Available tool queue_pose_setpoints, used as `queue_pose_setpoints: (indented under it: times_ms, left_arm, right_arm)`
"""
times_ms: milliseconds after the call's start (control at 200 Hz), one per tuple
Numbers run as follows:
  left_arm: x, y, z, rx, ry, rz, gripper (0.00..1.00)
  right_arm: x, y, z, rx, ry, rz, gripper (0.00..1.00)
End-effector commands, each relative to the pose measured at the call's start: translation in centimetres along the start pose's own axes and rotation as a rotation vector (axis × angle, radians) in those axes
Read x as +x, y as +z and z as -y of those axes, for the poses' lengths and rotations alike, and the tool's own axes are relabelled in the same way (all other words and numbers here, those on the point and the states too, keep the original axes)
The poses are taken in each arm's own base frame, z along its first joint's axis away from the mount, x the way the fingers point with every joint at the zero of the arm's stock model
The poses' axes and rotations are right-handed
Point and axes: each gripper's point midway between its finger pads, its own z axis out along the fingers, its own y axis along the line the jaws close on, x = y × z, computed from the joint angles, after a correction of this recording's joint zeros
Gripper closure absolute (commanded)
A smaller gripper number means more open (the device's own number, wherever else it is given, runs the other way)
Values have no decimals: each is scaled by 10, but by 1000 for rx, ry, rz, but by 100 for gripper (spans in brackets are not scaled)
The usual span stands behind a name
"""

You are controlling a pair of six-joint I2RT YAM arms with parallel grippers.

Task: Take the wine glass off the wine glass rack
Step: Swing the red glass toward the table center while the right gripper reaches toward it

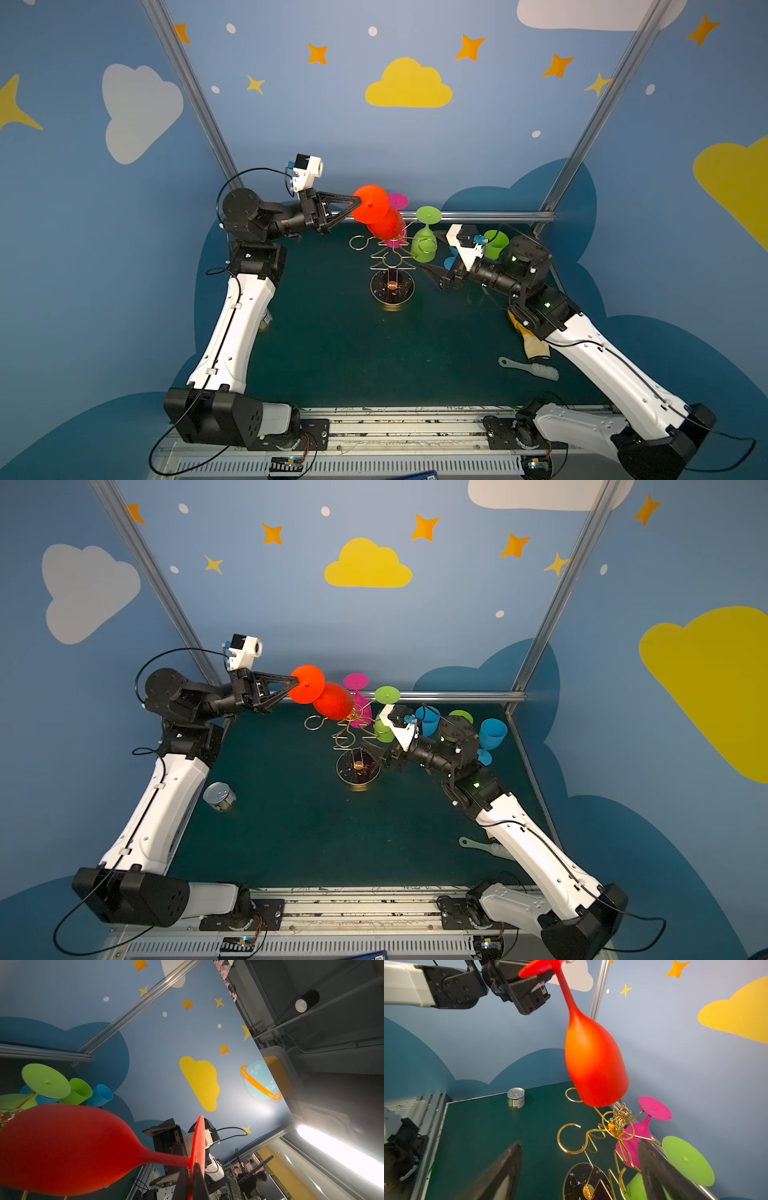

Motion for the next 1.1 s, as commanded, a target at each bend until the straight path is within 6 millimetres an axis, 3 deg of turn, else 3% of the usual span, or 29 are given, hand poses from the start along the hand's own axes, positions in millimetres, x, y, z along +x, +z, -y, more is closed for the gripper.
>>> queue_pose_setpoints:
  times_ms: [0,355,796,1096]
  left_arm:
    - [11,9,3,24,-5,-57,96]
    - [25,21,2,47,-35,-100,96]
    - [32,29,5,76,-50,-117,96]
    - [33,31,7,94,-53,-123,96]
  right_arm:
    - [-30,2,9,40,-120,85,13]
    - [-42,24,9,-1,-133,147,12]
    - [-24,59,7,-44,-104,103,12]
    - [-18,67,7,-52,-87,86,16]
